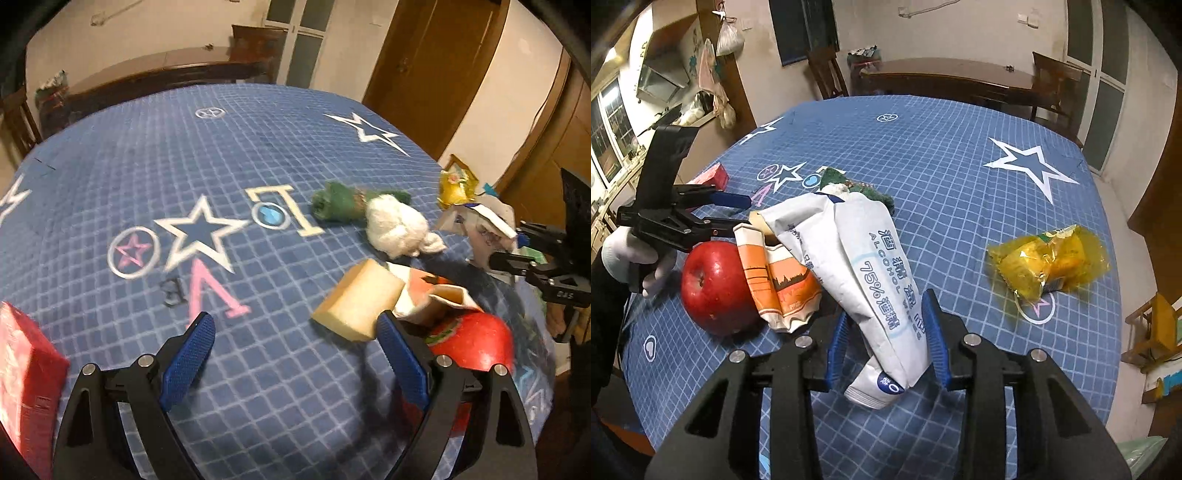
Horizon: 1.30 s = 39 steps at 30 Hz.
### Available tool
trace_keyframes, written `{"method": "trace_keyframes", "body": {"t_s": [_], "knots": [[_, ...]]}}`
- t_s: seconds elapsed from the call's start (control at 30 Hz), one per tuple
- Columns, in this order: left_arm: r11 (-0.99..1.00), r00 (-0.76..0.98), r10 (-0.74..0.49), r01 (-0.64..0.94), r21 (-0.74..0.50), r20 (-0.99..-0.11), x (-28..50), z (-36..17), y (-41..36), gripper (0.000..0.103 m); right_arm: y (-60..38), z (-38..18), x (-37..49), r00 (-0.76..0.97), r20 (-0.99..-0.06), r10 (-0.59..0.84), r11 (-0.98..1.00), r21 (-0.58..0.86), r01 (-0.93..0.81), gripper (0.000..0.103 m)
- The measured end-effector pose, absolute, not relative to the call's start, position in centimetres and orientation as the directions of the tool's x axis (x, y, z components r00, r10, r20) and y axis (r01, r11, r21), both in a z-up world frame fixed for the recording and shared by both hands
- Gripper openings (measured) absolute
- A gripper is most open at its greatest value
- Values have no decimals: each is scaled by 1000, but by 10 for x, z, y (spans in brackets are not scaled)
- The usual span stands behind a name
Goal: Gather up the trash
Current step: 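Grasp the beige sponge with left tool while right tool grasps the alcohol wipes pack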
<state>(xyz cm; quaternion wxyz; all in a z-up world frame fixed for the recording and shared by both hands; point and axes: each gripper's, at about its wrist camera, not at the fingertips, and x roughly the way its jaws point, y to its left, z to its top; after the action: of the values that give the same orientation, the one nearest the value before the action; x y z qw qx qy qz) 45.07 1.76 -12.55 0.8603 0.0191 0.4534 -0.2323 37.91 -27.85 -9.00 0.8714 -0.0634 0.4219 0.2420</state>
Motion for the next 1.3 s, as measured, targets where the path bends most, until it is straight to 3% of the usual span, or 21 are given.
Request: {"method": "trace_keyframes", "body": {"t_s": [0.03, 0.13, 0.2, 0.33, 0.5, 0.63, 1.03, 1.1, 1.23, 1.3], "knots": [[902, 500, -366, 397, -168, -785, 452, -124, 20, 89, -278, -90, 379, 529, -765, 367, 876, 93, -474, 37], [973, 593, -160, 229, -26, -789, 463, -122, 32, 86, -278, -94, 379, 532, -765, 363, 877, 87, -472, 39], [964, 593, -243, 239, -121, -767, 462, -118, 39, 86, -278, -94, 380, 538, -760, 363, 880, 91, -465, 40], [896, 561, -387, 417, -154, -732, 440, -104, 26, 86, -279, -93, 378, 537, -758, 369, 877, 92, -471, 40], [854, 495, -410, 502, -133, -767, 427, -113, 22, 86, -280, -94, 376, 532, -757, 380, 871, 100, -480, 41], [823, 440, -449, 543, -168, -777, 432, -123, 17, 76, -277, -95, 376, 527, -760, 381, 868, 98, -487, 42], [759, 388, -504, 626, -180, -772, 462, -128, -8, 73, -260, -99, 382, 514, -791, 332, 851, 17, -525, 49], [750, 381, -515, 635, -187, -768, 465, -128, -12, 69, -255, -102, 384, 510, -800, 318, 845, -4, -534, 50], [717, 356, -556, 663, -216, -751, 461, -129, -16, 44, -248, -108, 387, 512, -802, 307, 842, -21, -538, 50], [717, 364, -556, 664, -211, -747, 461, -131, -23, 40, -247, -111, 386, 521, -798, 302, 848, -25, -530, 42]]}}
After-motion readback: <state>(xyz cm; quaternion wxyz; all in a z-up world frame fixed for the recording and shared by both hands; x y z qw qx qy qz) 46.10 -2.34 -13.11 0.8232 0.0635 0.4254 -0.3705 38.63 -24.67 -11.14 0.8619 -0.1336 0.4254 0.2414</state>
